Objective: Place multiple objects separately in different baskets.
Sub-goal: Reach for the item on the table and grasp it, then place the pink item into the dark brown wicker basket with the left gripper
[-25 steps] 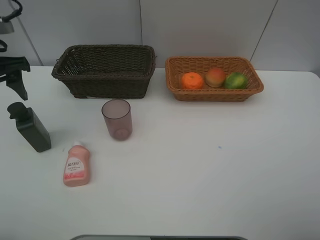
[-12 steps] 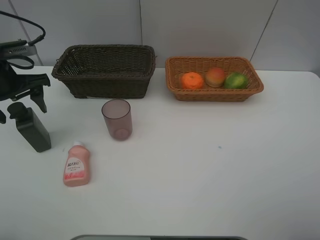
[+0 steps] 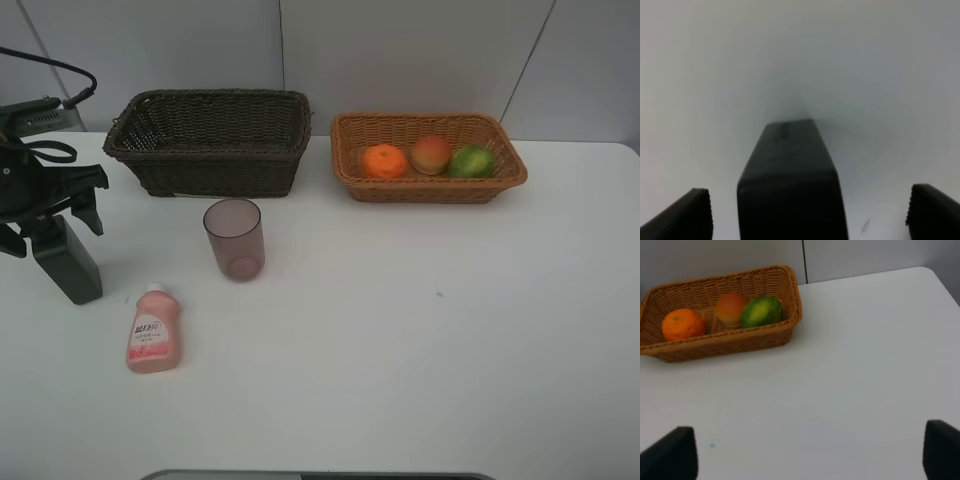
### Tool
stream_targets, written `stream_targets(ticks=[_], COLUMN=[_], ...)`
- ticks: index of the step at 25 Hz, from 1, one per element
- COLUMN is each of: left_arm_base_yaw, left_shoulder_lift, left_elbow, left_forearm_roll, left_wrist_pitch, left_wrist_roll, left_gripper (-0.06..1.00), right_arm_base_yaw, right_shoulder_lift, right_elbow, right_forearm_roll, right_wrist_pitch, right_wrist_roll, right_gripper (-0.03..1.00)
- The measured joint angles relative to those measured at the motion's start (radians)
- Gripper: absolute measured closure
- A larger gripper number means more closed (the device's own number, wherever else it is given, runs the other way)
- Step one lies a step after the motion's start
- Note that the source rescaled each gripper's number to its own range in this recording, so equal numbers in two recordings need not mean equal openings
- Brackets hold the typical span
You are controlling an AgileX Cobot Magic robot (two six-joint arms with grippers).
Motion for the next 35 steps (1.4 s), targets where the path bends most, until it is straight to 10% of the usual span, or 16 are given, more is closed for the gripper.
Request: stream_targets(ticks=[8, 13, 35], left_arm_base_yaw=[0.000, 0.000, 0.000], left_shoulder_lift=[0.045, 0.045, 0.045], left_elbow=[0.003, 0.003, 0.003], left_forearm_roll=[-0.003, -0.001, 0.004], left_wrist_pitch=[0.002, 0.003, -0.008], left_wrist_roll=[-0.023, -0.023, -0.038], left_gripper=[0.00, 0.51, 0.51], right_arm_base_yaw=[0.000, 0.000, 0.000], right_shoulder_lift=[0.000, 0.000, 0.000], right_elbow=[0.000, 0.000, 0.000], right_forearm_roll=[0.000, 0.000, 0.000], right_wrist_pitch=[0.000, 0.000, 0.000], right_wrist_roll=[0.000, 0.000, 0.000], right_gripper=[-0.03, -0.03, -0.03])
